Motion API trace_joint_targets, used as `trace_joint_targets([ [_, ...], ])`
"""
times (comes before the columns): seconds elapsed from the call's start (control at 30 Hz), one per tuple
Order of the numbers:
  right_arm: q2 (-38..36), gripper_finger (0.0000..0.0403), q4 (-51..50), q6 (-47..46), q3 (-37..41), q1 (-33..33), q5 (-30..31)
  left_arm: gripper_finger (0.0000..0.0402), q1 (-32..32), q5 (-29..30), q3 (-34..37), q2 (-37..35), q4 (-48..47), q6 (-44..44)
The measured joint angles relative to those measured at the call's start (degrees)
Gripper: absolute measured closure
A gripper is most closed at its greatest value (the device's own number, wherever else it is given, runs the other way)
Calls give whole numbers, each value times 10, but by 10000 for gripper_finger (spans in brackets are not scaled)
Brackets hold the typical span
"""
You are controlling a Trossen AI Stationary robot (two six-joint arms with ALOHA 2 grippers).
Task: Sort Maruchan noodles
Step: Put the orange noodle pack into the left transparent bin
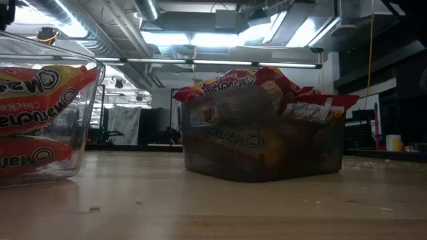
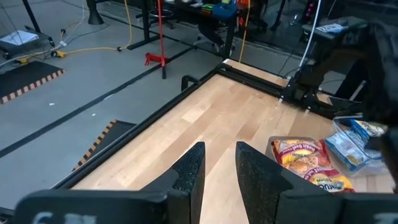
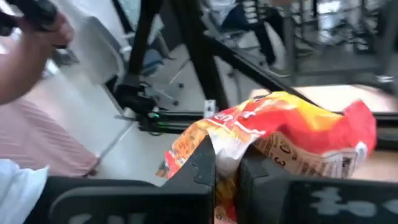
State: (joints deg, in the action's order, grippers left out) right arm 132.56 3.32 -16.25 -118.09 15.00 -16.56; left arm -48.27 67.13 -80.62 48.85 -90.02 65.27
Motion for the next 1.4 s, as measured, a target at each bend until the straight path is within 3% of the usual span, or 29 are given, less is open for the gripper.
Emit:
trace_joint_targets([
  [0.4,65,396,81,-30,-5,-3,-65,318,0,54,0,3,0,1],
  [0.5,99,396,86,-30,-50,-1,-87,318,0,54,0,3,0,1],
  [0.63,162,396,52,-30,-169,0,-133,318,0,58,0,3,0,1],
  [0.7,168,396,114,-43,-149,1,-148,318,0,58,0,2,0,1],
  [0.77,169,396,116,-59,-142,0,-161,318,0,57,0,3,0,1],
  [1.07,176,396,77,-41,-143,-12,-133,318,0,55,0,3,0,-13],
  [1.4,191,391,141,42,-144,-15,-134,317,0,55,0,3,0,-14],
])
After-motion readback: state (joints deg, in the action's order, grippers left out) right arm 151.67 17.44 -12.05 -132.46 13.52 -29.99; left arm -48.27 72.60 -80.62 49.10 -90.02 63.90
